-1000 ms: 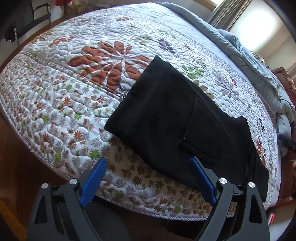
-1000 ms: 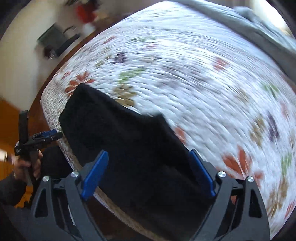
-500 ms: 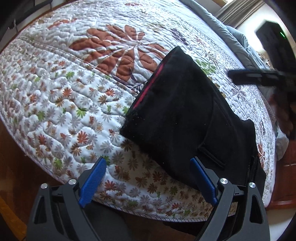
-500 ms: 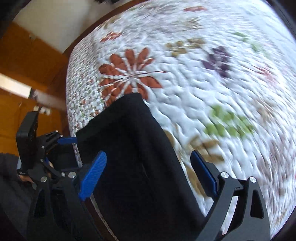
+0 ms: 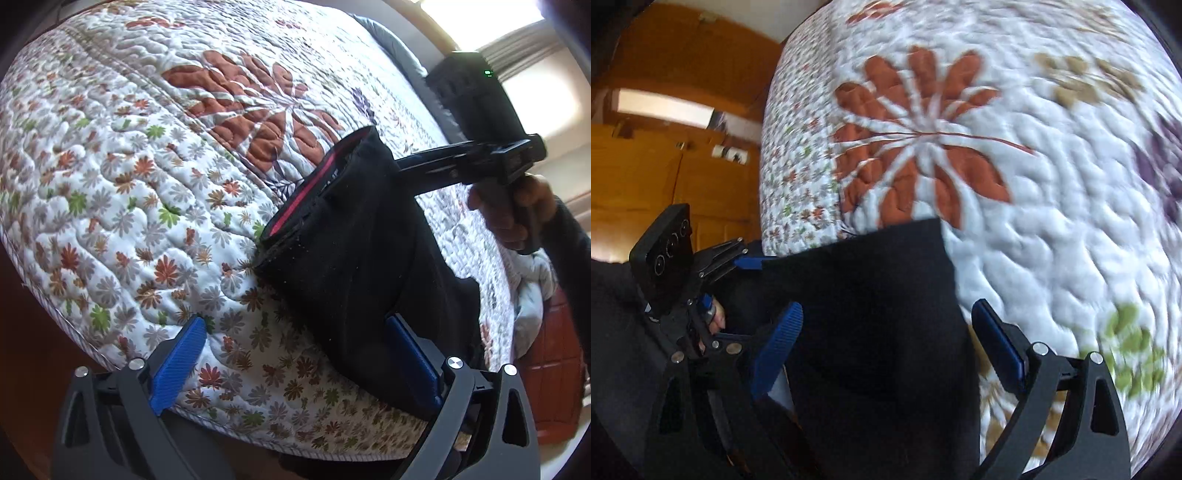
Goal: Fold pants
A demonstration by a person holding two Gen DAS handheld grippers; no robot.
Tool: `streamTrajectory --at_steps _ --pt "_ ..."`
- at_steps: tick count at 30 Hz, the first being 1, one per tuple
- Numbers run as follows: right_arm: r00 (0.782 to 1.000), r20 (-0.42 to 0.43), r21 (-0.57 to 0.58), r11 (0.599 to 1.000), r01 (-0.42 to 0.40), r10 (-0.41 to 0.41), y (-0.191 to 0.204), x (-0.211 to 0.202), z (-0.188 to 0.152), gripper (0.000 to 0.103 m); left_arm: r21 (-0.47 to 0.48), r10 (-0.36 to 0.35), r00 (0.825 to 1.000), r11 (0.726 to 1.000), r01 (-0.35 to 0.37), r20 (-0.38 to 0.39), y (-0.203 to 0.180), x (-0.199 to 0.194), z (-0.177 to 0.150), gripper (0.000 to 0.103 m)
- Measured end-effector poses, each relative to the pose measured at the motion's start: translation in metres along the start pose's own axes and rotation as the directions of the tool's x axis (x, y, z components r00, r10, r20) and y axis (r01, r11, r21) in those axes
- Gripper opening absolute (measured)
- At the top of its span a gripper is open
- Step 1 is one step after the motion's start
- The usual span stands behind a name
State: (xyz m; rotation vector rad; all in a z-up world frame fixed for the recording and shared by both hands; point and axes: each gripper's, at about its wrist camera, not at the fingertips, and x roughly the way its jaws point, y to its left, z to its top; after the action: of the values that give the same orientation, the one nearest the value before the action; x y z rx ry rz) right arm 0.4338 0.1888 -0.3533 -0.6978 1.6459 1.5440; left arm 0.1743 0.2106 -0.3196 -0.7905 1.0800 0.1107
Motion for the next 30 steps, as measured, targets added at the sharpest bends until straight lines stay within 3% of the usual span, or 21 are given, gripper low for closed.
streamTrajectory --at_steps 4,5,6,7,8,9,13,18,23,30 --pt "0.997 -0.073 -0.047 0.999 -0.001 -0.002 0.001 0.024 0.012 0.094 -0.016 -0.027 1.0 1.0 0.027 0.015 0.007 -0.006 -0.003 0.098" --pt "0.997 -0.075 -0.05 0.999 -0.016 0.013 0.0 0.023 0.013 0.088 -0.023 -0.037 0.999 0.999 0.037 0.02 0.009 -0.008 -0.004 0.098" --pt "0.996 -0.077 -0.044 0.998 -0.045 0.041 -0.001 0.021 0.012 0.066 -0.035 -0.051 0.998 0.998 0.052 0.03 0.013 -0.01 -0.004 0.098" --pt "0.996 -0.074 -0.043 0.998 -0.044 0.041 -0.004 0.017 0.012 0.055 -0.042 -0.063 0.997 0.997 0.065 0.039 0.015 -0.012 -0.005 0.098" --pt "0.997 -0.066 -0.038 0.998 -0.049 0.047 -0.009 0.009 0.009 0.036 -0.044 -0.071 0.996 0.996 0.073 0.047 0.016 -0.014 -0.004 0.098" --pt "0.996 -0.055 -0.029 0.997 -0.073 0.071 -0.013 0.001 0.006 0.032 -0.043 -0.09 0.994 0.995 0.092 0.062 0.018 -0.018 -0.005 0.098" --pt "0.994 -0.015 -0.039 0.993 -0.111 0.111 -0.011 -0.015 -0.006 0.031 -0.034 -0.121 0.987 0.991 0.126 0.108 0.023 -0.027 -0.001 0.098" --pt "0.994 -0.011 -0.053 0.993 -0.105 0.104 -0.009 -0.012 -0.005 0.031 -0.013 -0.135 0.982 0.99 0.138 0.136 0.021 -0.024 0.011 0.098" --pt "0.993 0.022 -0.095 0.989 -0.112 0.115 0.003 -0.029 -0.014 0.031 -0.083 -0.192 0.972 0.975 0.204 0.135 0.022 -0.008 0.01 0.098" --pt "0.988 0.085 -0.122 0.985 -0.119 0.13 0.013 -0.058 -0.036 0.031 0.005 -0.288 0.944 0.957 0.291 0.163 0.002 -0.002 0.019 0.098"
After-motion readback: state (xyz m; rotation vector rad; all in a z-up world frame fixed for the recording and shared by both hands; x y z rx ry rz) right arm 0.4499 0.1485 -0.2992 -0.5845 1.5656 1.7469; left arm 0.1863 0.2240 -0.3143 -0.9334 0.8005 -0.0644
